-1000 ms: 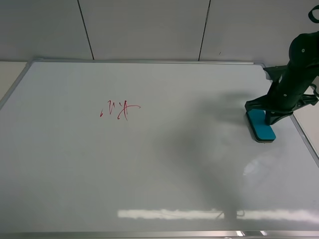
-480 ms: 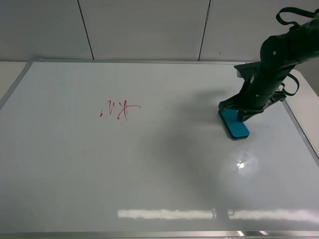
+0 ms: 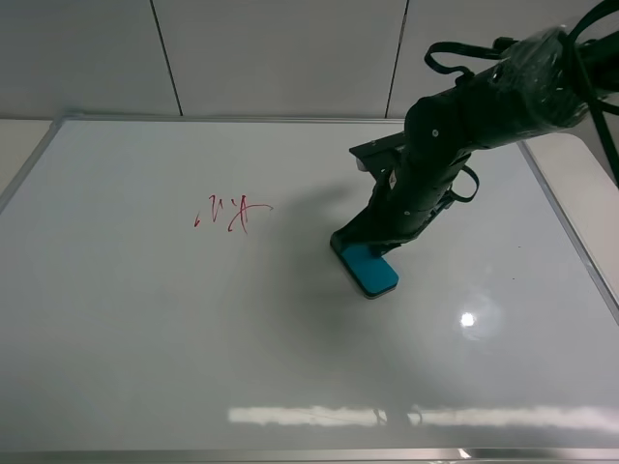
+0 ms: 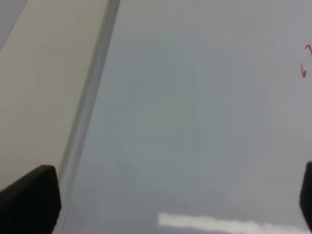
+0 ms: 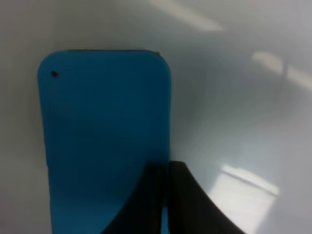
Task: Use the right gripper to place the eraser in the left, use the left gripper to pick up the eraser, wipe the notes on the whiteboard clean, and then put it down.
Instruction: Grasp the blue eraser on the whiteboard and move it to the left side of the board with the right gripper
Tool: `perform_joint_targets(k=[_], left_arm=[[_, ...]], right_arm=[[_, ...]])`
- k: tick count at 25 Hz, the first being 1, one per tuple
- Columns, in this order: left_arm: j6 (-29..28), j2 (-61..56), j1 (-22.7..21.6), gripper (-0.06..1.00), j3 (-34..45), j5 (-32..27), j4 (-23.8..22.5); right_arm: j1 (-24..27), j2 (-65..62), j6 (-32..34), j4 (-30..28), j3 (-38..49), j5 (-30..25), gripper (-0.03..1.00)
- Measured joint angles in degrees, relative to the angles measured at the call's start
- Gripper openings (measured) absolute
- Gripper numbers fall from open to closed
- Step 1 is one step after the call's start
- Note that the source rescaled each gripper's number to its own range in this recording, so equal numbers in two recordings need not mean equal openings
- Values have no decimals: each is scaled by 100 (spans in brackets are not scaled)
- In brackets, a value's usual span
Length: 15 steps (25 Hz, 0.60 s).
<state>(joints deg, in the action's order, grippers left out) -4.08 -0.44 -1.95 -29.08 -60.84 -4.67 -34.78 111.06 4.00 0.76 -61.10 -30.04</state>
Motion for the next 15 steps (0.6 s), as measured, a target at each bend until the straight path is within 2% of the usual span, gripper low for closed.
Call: perform_joint_targets(k=[7, 15], left_arm=[[0, 0, 0, 100, 0, 0, 0], [0, 0, 0, 100, 0, 0, 0]], right_arm=[[-915, 206, 0, 125, -286, 125, 0], [-1590, 961, 5, 486, -1539, -293, 0]])
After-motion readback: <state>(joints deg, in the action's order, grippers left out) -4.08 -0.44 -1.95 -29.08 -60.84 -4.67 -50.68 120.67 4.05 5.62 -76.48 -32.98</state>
